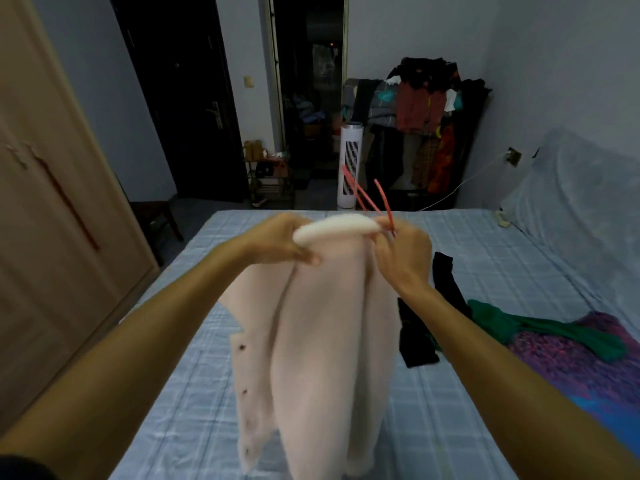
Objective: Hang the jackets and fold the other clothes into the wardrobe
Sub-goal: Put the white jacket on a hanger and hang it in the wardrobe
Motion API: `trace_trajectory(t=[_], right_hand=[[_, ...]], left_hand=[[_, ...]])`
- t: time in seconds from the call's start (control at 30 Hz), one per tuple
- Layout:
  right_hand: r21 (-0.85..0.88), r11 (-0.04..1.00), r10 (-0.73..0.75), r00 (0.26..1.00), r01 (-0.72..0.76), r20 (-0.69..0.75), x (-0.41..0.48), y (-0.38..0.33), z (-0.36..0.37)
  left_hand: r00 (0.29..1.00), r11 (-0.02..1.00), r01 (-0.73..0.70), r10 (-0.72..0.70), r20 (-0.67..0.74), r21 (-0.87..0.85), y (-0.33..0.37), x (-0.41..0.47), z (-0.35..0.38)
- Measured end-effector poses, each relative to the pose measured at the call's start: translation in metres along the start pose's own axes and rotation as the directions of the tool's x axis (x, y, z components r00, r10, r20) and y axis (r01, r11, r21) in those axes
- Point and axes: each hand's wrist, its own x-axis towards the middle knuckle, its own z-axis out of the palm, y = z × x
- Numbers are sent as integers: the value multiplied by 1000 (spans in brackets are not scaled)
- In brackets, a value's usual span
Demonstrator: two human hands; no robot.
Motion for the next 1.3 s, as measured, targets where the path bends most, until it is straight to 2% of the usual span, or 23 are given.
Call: trace_trajectory(t=[0.03,0.1,0.23,0.37,0.47,0.6,0.7,0.8,0.93,1.03,1.17,1.3], right_hand=[[-14,999,-31,999,31,-10,4,-2,-4],[-20,997,-71,997,71,-9,7,-7,-11],[-51,997,-57,997,55,-49,11,4,-27],[-166,986,14,999,-19,-33,16,27,-40],[-176,982,76,994,-61,78,6,44,-39],[-8,995,98,985,-98,140,-21,58,-33],[14,982,186,974,-189,132,-35,65,-29],[63,973,222,975,-223,29,-37,70,-33],[289,929,267,959,-230,-95,-36,65,-48],[419,883,234,972,-214,2,-35,60,-53],[301,918,194,954,-259,230,-42,63,-48],[256,925,233,951,-281,201,-42,68,-44]], left_hand=[[998,997,61,-62,13,35,-7,-2,12],[985,985,162,-157,-66,66,-23,-5,37],[964,968,244,-248,-94,-53,-38,-9,57],[972,973,229,-229,-60,0,-19,10,32],[975,977,211,-213,-54,-41,-5,25,25],[951,939,271,-296,-94,-212,6,41,33],[914,911,343,-380,-141,-229,8,54,42],[859,874,439,-476,-190,-208,1,60,44],[775,814,533,-579,-255,-229,-10,56,44],[730,773,584,-633,-258,-247,-15,54,44],[720,768,600,-641,-266,-224,-15,54,42],[744,799,578,-599,-295,-164,-17,50,40]])
